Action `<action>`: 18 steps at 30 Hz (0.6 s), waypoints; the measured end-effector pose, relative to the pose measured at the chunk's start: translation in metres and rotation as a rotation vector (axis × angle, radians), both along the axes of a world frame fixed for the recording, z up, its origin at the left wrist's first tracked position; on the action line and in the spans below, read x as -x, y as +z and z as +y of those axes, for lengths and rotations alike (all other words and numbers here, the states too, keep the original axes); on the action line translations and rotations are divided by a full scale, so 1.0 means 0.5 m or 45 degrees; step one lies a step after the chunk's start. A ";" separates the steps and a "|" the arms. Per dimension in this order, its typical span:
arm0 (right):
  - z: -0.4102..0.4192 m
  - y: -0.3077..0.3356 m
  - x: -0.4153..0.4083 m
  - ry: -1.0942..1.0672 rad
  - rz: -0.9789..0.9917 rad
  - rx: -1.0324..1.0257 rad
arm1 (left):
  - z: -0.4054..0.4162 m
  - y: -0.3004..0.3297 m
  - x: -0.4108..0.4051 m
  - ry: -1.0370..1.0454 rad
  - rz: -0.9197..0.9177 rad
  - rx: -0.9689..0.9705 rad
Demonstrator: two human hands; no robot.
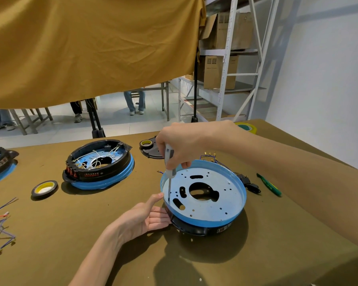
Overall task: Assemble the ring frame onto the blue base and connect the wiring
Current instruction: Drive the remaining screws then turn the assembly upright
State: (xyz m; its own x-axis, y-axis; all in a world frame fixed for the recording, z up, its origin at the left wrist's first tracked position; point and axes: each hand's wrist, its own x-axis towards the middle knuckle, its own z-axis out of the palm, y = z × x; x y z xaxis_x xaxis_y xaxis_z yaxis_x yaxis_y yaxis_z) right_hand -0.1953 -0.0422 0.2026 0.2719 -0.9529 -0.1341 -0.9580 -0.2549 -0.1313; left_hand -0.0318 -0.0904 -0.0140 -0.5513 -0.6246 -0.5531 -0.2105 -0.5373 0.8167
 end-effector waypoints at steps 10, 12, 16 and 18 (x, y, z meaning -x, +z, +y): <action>0.000 -0.001 -0.002 -0.040 0.073 -0.012 | 0.009 0.014 0.001 0.018 -0.031 0.002; 0.001 0.000 -0.003 -0.025 0.041 0.006 | 0.009 0.013 0.001 0.018 -0.030 0.002; 0.005 0.007 -0.002 -0.036 -0.009 -0.007 | 0.011 0.016 0.000 0.031 -0.033 -0.008; 0.008 0.007 -0.001 -0.051 -0.022 0.006 | 0.012 0.017 0.000 0.032 -0.032 -0.002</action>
State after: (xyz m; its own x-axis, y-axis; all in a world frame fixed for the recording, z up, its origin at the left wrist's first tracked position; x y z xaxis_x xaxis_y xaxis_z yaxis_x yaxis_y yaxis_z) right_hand -0.1947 -0.0382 0.2060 0.2360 -0.9636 -0.1255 -0.9650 -0.2172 -0.1470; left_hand -0.0318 -0.0842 -0.0054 -0.5216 -0.6372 -0.5673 -0.2173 -0.5438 0.8106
